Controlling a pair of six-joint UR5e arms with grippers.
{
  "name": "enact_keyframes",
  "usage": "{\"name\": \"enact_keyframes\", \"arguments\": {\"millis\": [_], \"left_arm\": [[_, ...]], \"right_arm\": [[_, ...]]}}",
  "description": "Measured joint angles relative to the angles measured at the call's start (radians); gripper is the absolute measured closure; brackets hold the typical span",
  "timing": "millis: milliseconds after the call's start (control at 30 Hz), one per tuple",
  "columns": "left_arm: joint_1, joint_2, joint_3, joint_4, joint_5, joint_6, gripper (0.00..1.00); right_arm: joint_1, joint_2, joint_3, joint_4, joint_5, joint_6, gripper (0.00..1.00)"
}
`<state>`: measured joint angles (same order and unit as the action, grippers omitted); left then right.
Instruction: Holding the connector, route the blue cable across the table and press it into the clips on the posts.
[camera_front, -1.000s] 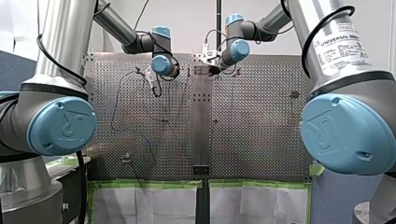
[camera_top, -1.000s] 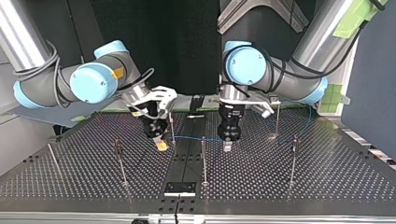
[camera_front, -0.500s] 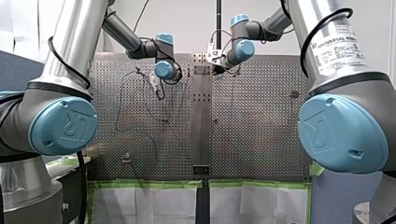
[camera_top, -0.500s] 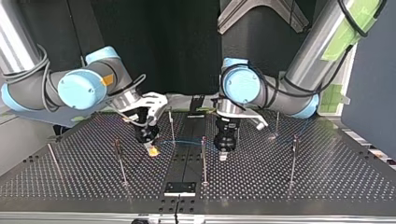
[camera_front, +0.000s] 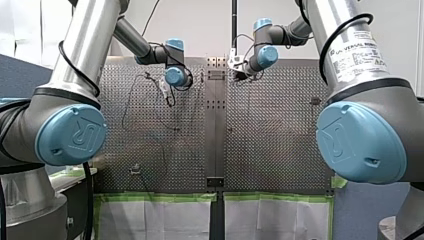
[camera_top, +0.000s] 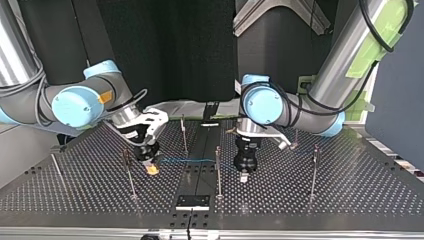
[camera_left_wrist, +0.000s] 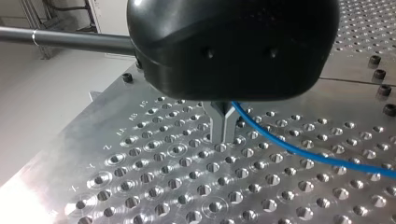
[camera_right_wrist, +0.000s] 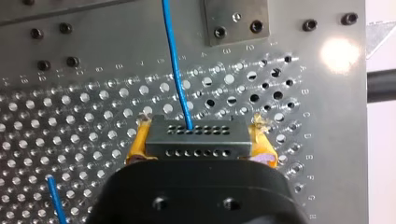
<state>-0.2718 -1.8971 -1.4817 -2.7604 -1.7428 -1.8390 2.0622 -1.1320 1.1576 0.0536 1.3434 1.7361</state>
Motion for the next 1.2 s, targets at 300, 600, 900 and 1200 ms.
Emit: {"name": "enact_keyframes", "arguments": {"millis": [300, 600, 900, 1200], "left_arm": [[-0.003, 0.000, 0.000, -0.028, 0.000, -0.005, 0.42], [-0.009, 0.005, 0.000, -0.095, -0.004, -0.002, 0.00], [-0.028, 0.059, -0.009, -0.165, -0.006, 0.018, 0.00], [-0.059, 0.133, -0.069, -0.249, -0.006, 0.027, 0.00]], "right_arm": [[-0.007, 0.001, -0.002, 0.001, -0.010, 0.000, 1.00], [-0.006, 0.002, -0.002, 0.004, -0.010, -0.001, 1.00], [-0.002, 0.001, -0.002, 0.008, -0.010, -0.003, 1.00], [-0.001, -0.007, -0.002, 0.011, -0.010, -0.002, 1.00]]}}
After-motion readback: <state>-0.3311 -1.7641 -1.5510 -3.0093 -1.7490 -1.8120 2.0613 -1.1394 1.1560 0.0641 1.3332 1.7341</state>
